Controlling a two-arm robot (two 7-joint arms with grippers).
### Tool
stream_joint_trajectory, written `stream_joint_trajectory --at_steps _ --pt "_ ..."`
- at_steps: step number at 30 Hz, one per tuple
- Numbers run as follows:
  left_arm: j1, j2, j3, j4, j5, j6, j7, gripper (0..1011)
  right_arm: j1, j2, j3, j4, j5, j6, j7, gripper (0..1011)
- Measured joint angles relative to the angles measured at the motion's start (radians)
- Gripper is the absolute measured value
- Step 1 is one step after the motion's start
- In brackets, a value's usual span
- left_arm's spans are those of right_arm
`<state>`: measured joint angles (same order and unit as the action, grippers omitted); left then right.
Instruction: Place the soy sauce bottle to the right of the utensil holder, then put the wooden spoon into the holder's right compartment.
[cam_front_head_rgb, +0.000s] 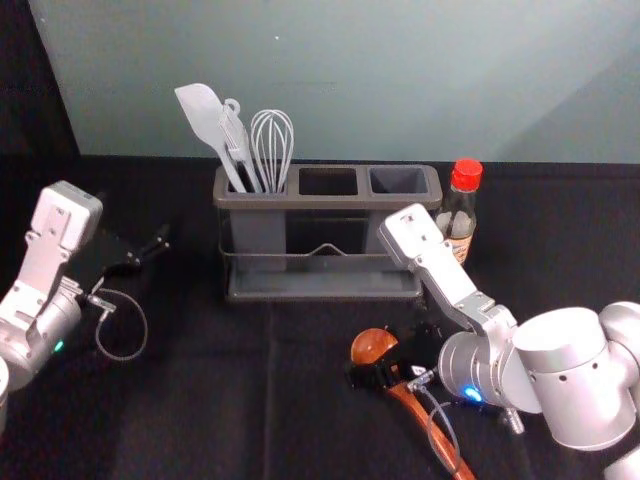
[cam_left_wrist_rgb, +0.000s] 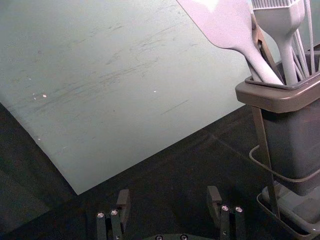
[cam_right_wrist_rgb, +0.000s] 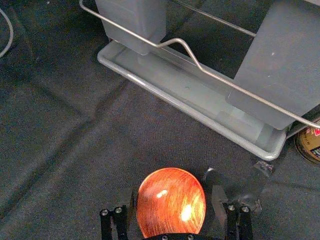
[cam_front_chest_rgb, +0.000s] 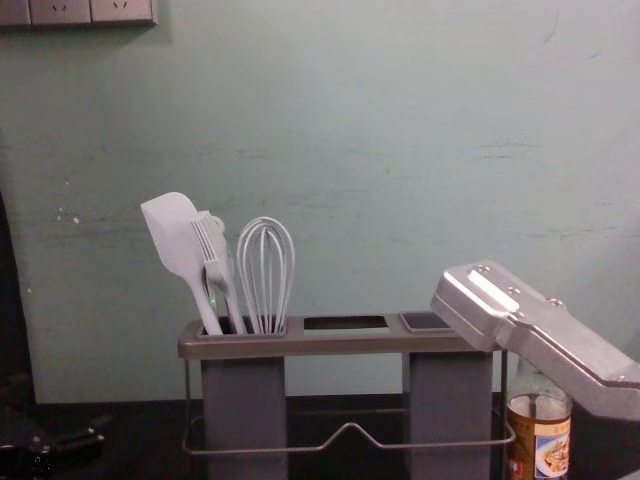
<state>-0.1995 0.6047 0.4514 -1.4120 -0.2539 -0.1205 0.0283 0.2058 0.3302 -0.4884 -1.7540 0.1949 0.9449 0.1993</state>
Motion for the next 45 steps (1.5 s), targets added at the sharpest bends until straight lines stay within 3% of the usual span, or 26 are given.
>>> stream_joint_trajectory --at_steps 22,29,36,40,42,45 --pt "0.0 0.0 0.0 0.0 0.0 0.0 0.0 1005 0.004 -0.012 -0.001 0.024 -0.047 -0.008 0.042 1003" --pt "0.0 0.0 0.0 0.0 0.0 0.0 0.0 1005 0.003 -0.012 -0.004 0.021 -0.071 -0.002 0.046 855" --pt "0.0 0.0 0.0 0.0 0.0 0.0 0.0 1005 -0.032 0.0 0.026 -0.049 -0.08 -0.011 0.051 840" --pt "0.0 0.0 0.0 0.0 0.0 0.0 0.0 1005 -0.066 0.017 0.05 -0.106 -0.083 -0.057 0.053 840" --pt "0.0 0.0 0.0 0.0 0.0 0.0 0.0 1005 -0.119 0.038 0.077 -0.168 -0.087 -0.161 0.053 840" --pt "0.0 0.0 0.0 0.0 0.0 0.0 0.0 1005 -0.162 0.053 0.098 -0.205 -0.093 -0.264 0.053 840"
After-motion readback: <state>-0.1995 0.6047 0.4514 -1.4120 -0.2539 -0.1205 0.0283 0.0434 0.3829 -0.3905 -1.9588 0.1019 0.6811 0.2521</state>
